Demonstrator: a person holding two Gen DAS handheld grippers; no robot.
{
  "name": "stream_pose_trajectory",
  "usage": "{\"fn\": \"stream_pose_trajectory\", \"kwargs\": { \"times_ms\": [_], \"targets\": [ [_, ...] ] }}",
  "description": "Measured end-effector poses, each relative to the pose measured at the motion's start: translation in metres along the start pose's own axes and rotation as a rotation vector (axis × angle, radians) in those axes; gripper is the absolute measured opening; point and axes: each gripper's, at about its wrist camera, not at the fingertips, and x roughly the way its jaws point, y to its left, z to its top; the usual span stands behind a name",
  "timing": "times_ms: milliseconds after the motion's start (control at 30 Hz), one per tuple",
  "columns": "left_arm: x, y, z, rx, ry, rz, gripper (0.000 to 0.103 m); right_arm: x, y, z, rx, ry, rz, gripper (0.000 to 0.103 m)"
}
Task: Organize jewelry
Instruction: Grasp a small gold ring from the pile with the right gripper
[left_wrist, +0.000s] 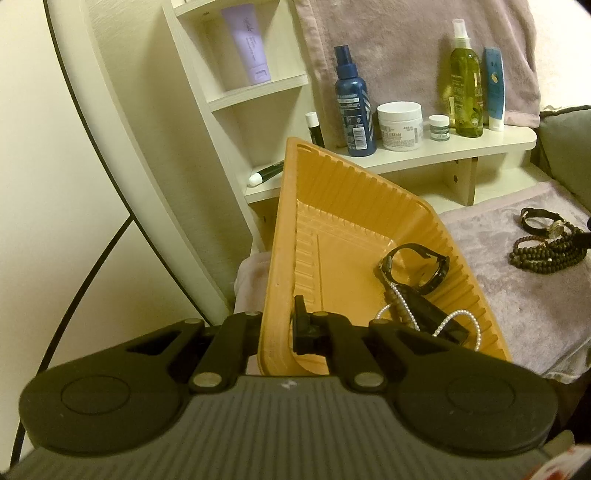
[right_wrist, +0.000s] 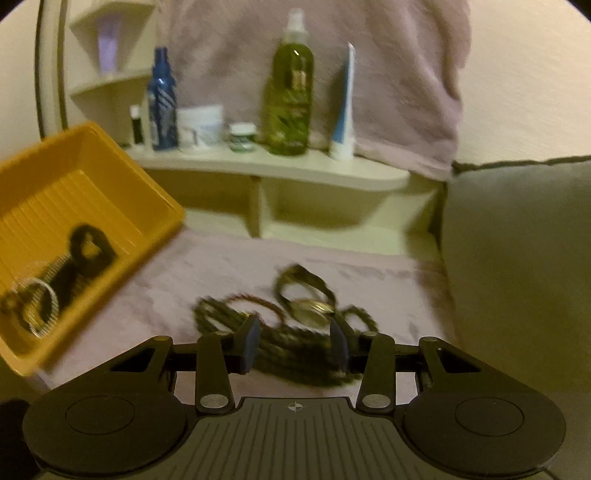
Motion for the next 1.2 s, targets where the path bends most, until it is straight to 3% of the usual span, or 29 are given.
{"fn": "stream_pose_trajectory", "kwargs": {
  "times_ms": [333, 667, 1033, 1100, 1200],
  "targets": [
    [0.001, 0.000, -0.001, -0.001, 0.006, 0.003, 0.004, 0.023, -0.009, -0.010, -0.005, 0.059, -0.012, 0.043],
    [0.002, 0.000, -0.001, 0.002, 0.010, 0.005, 0.004, 0.030, -0.010, 0.004, 0.004, 0.011, -0.005, 0.043],
    [0.003, 0.000, -0.001, 0.002, 0.015, 0.005, 0.004, 0.045, 0.021, 0.020, -0.137, 0.033, 0.129, 0.042],
    [0.003, 0.001, 0.000, 0.002, 0.016, 0.004, 0.004, 0.052, 0.026, 0.019, -0.167, 0.053, 0.126, 0.038],
    [0.003, 0.001, 0.000, 0.002, 0.016, 0.004, 0.004, 0.061, 0.026, 0.017, -0.160, 0.074, 0.133, 0.022]
  ]
}}
